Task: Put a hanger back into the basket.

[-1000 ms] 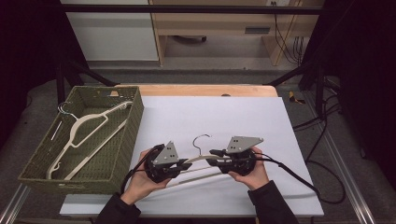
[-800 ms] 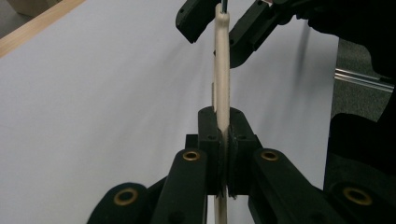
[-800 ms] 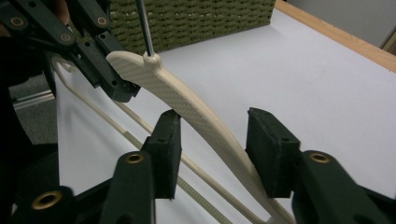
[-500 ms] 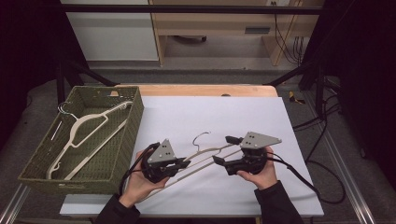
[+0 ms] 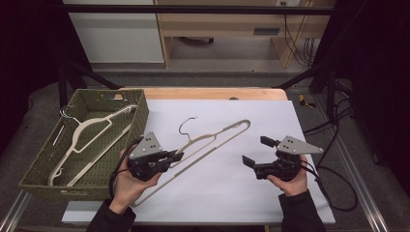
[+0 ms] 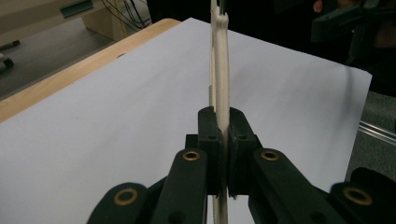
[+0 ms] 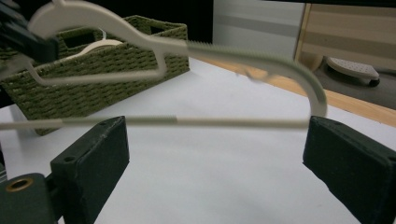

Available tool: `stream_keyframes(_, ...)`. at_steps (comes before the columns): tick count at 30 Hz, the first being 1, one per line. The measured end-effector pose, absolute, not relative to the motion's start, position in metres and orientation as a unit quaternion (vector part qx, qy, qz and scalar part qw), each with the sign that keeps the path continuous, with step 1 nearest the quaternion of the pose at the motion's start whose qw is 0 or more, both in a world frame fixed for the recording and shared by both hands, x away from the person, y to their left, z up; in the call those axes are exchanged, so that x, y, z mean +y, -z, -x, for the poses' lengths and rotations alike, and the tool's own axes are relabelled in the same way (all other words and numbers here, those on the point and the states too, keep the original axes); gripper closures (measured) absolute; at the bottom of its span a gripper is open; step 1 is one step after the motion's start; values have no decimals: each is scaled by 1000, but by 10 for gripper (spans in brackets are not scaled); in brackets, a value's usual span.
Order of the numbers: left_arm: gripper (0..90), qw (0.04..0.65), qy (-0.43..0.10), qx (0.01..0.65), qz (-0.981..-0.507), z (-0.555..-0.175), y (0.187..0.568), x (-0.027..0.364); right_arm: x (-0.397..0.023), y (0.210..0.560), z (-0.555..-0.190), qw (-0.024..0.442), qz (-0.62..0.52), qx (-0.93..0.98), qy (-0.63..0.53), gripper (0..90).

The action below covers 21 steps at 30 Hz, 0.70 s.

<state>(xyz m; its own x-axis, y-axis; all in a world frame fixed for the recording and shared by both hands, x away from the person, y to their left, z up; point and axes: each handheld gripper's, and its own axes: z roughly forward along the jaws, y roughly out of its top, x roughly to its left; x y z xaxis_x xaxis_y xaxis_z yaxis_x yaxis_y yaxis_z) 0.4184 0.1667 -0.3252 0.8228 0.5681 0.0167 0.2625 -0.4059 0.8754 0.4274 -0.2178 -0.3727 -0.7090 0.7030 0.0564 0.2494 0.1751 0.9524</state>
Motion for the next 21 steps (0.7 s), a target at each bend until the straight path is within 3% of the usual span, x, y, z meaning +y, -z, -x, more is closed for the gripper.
stream_keyframes(21, 863, 478, -217, 291, -800, -443, 253, 260, -226, 384, -433, 205, -348, 736, -543, 58)
